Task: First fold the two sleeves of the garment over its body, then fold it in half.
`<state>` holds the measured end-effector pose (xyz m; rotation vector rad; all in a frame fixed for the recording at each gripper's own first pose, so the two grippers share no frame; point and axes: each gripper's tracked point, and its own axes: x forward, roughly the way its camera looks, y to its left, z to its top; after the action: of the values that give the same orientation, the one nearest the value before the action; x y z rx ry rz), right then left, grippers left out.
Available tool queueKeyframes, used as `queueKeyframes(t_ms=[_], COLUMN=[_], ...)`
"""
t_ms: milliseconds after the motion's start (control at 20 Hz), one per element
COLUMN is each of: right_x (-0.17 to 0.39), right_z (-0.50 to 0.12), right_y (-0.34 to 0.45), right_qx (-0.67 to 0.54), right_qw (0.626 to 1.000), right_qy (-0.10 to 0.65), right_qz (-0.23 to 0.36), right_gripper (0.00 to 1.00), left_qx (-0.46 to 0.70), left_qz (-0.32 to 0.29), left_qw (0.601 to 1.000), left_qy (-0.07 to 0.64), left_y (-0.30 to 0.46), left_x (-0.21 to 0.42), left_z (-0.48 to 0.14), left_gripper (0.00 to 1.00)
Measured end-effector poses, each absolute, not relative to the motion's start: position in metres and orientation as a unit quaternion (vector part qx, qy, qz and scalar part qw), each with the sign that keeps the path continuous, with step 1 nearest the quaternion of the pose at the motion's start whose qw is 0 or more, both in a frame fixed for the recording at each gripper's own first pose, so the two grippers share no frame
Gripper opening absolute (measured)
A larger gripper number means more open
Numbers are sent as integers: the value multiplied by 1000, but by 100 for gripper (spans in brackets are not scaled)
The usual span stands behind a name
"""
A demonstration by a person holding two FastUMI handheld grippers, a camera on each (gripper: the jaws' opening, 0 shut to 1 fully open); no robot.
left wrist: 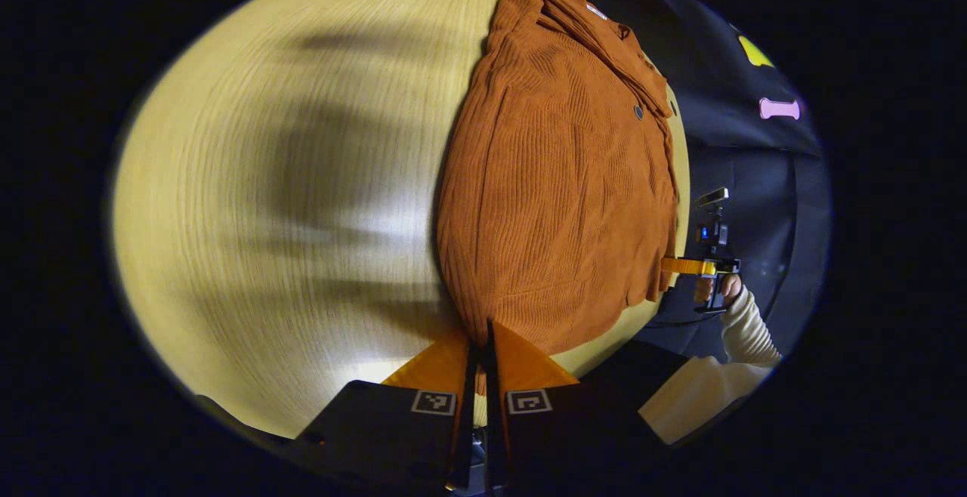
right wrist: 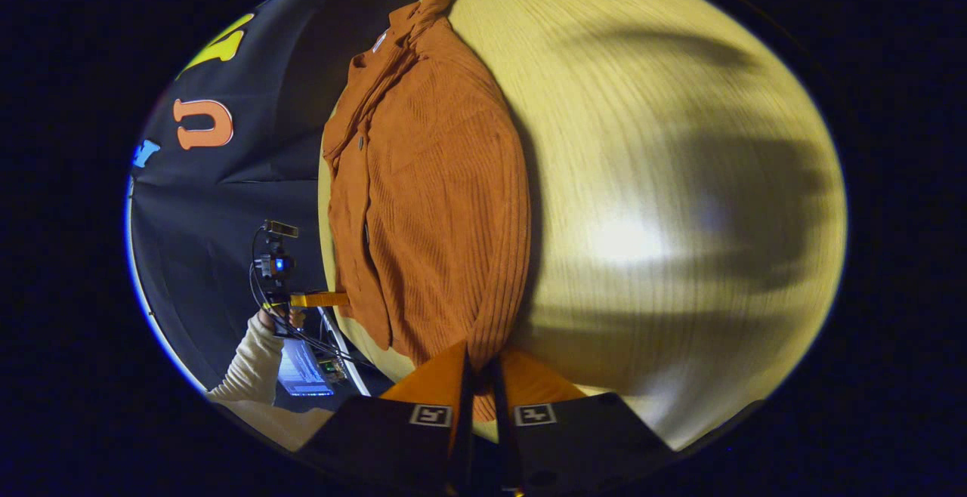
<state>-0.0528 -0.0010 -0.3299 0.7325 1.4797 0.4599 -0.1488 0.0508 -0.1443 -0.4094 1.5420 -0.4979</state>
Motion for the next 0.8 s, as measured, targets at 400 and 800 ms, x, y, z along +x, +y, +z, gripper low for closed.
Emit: queueKeyframes(t_ms=[400, 800], right_x=[-54, -19], right_z=[-314, -218], right_y=[-4, 7], right_qx=[243, 257], right_qw=[713, 761], right_qy=[621, 522], right_qz=[217, 288], right_gripper=[0, 0], left_qx=[-166, -182], left_qz=[-205, -261], left_qw=[709, 751], left_qy=[654, 578], left_y=[26, 2], left_x=[-143, -118], left_z=[-131, -61], left_gripper=[3, 3])
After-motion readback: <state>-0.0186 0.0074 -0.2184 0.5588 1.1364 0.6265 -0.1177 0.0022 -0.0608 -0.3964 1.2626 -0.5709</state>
